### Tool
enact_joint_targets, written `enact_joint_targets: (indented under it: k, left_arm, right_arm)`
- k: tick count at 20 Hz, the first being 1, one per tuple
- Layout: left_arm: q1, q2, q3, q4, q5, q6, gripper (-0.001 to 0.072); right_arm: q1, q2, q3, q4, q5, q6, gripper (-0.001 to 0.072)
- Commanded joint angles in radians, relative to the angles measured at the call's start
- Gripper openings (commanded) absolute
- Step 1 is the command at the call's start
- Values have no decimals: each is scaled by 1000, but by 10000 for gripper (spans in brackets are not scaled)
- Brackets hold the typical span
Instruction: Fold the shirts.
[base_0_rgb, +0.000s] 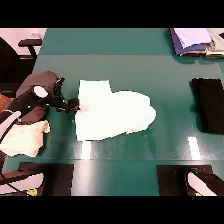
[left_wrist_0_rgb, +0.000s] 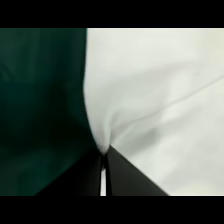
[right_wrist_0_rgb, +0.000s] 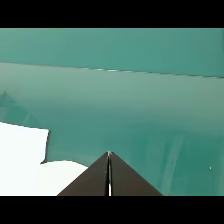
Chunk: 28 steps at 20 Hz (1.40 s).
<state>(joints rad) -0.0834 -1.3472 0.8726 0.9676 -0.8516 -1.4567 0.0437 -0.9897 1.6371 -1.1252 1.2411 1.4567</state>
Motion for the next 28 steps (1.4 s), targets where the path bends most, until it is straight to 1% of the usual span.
enact_joint_targets:
  k: [1,5,7,9,10,11,12,13,15,19,22,26,27,28]
  left_arm:
    - [6,7,66,-31,-32,44,26]
    - [48,29,314,21,-114,43,26]
    - [61,31,416,29,-129,43,26]
    - [61,31,461,29,-137,44,26]
    - [61,31,465,27,-137,43,26]
    - [61,30,464,29,-143,43,26]
    - [61,29,464,30,-151,43,26]
    - [61,29,463,30,-160,43,26]
    - [61,29,463,30,-166,43,26]
    - [61,29,463,30,-167,43,26]
    - [61,29,463,29,-167,43,26]
    - [61,29,463,28,-161,43,26]
    - [61,29,463,27,-162,43,26]
    - [61,29,463,27,-164,43,26]
  right_arm:
    - [-4,-5,0,-10,38,0,20]
    - [-59,-81,-12,-12,237,0,20]
    - [-74,-124,-102,-11,246,0,20]
    - [-75,-170,-240,3,209,0,34]
    - [-74,-202,-319,19,180,0,206]
    - [-65,-240,-390,38,146,0,401]
    - [-50,-287,-455,56,106,-1,437]
    - [-35,-333,-504,76,65,-10,437]
    - [16,-432,-569,166,-17,-80,436]
    - [117,-596,-583,313,-125,-146,435]
    - [160,-652,-583,369,-195,-159,431]
    - [184,-654,-583,427,-232,-187,424]
    - [188,-654,-583,425,-233,-188,309]
    - [191,-654,-583,424,-240,-195,142]
